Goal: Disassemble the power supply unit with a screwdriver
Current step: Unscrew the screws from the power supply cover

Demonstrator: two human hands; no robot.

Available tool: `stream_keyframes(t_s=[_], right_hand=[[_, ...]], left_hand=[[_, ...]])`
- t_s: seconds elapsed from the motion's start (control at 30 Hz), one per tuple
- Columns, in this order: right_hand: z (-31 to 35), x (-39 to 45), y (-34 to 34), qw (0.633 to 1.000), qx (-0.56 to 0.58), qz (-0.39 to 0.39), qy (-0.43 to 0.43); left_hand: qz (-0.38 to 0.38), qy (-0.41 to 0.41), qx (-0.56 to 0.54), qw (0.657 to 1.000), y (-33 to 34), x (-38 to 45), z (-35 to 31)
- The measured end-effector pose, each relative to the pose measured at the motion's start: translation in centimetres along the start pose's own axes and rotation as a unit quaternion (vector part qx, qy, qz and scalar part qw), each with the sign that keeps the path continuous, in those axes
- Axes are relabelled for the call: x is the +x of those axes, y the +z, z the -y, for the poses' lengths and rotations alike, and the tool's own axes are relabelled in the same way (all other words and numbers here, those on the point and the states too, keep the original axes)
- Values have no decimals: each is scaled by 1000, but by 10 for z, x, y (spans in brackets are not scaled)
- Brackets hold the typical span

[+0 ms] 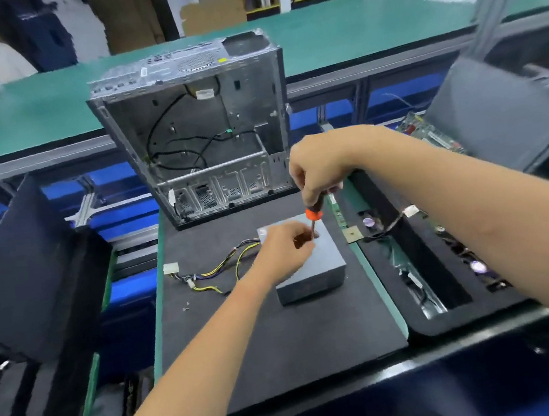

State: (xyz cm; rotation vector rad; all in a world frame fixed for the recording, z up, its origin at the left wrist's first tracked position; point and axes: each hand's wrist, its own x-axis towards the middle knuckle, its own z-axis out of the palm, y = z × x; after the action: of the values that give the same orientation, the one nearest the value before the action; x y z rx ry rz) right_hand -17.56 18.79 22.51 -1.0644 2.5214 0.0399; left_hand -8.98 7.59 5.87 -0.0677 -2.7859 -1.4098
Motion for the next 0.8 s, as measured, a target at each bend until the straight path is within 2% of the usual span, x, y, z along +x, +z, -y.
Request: stream_keyframes(t_s=[0.27,0.5,0.8], right_hand=[[-32,-17,28,999,6,-3,32],[-35,-14,33,1000,7,-7,24],[-37,-13,31,1000,12,-2,28]], left_hand=[[79,19,117,990,44,20,-10],[77,-3,105,992,50,19,-1],[69,7,99,993,52,19,3]])
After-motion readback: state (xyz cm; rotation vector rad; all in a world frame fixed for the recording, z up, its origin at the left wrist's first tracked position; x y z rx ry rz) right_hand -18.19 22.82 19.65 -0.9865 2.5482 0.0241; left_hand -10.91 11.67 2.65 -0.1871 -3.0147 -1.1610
